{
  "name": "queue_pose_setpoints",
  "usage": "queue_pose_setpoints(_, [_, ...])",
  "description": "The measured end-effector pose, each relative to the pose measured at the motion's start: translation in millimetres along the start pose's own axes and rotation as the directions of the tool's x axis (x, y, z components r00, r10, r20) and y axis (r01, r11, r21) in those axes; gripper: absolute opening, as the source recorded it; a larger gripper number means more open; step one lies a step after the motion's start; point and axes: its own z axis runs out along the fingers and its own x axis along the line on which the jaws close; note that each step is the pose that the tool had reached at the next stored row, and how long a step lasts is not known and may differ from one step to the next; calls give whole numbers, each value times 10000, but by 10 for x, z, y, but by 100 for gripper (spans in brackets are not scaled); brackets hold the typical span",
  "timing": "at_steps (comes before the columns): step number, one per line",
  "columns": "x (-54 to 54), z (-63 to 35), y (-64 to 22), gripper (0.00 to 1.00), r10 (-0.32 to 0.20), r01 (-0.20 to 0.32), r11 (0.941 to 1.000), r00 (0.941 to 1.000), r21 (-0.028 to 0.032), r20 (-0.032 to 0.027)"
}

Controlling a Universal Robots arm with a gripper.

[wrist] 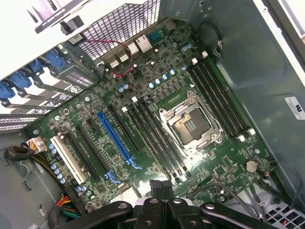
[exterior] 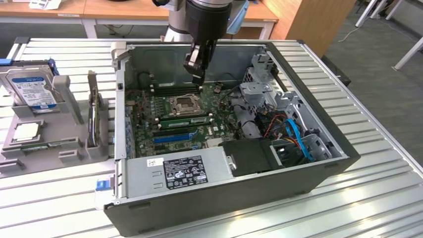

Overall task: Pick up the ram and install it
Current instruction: 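Press down the ram until it locks into place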

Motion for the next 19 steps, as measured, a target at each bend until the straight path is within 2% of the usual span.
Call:
queue_pose_setpoints(7, [0, 0, 0, 10, 71, -71, 10000, 10000, 2, 0])
queue_pose_setpoints(11, [0, 0, 0, 10, 529, -529, 9986, 9986, 18, 5])
queue_pose_setpoints(15, [0, 1, 0, 10, 1111, -1111, 9938, 9938, 38, 13])
queue_pose_setpoints(19, [0, 2, 0, 10, 1734, -1734, 9848, 9848, 60, 21])
